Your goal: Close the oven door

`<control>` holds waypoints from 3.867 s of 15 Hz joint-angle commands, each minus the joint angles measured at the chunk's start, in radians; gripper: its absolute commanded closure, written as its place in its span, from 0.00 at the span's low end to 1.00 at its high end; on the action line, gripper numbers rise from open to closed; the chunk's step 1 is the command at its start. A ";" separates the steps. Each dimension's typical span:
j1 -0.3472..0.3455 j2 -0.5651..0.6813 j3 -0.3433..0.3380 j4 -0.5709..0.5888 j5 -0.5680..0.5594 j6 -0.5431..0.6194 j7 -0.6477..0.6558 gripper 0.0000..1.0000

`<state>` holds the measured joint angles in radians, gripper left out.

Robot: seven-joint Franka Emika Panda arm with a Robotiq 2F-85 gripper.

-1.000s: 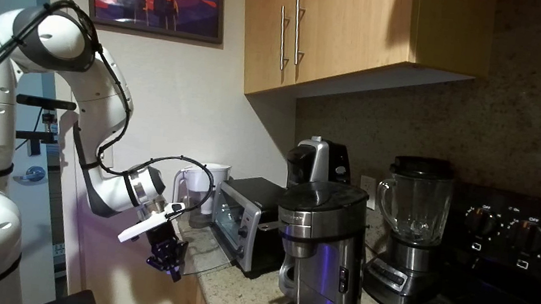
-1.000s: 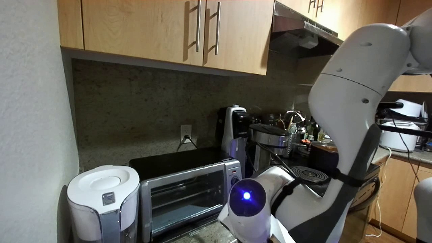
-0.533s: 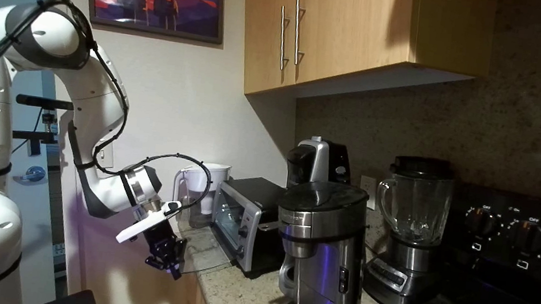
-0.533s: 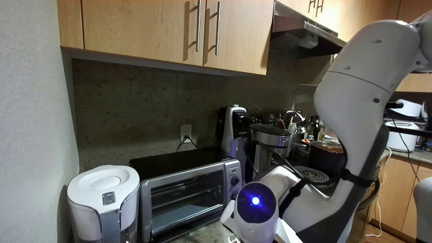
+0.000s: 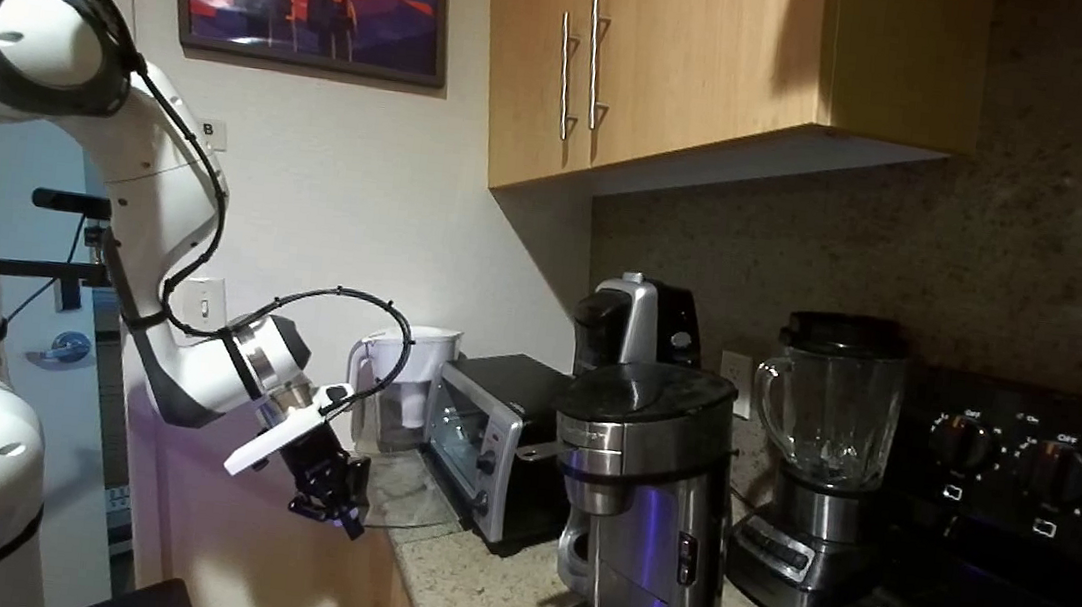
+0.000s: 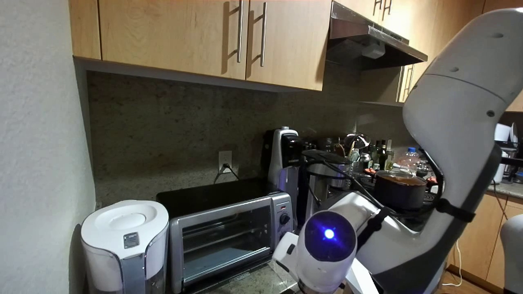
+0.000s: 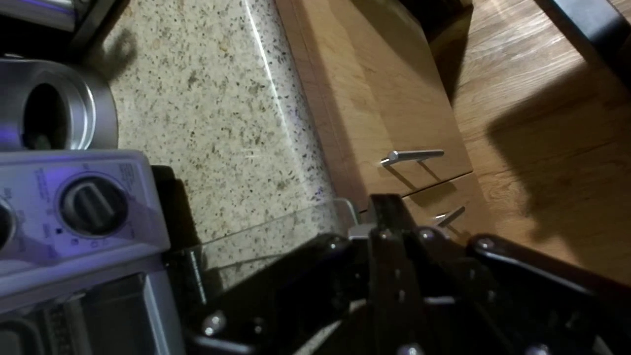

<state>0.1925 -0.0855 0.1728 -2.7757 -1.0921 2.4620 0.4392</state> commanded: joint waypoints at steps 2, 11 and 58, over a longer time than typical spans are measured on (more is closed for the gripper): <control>-0.014 -0.116 -0.001 -0.011 -0.027 0.024 -0.002 1.00; -0.025 -0.224 -0.023 -0.031 0.012 0.037 -0.039 1.00; -0.090 -0.282 -0.246 0.054 0.067 0.283 -0.017 0.99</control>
<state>0.1022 -0.3672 -0.0733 -2.7217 -1.0256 2.7445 0.4219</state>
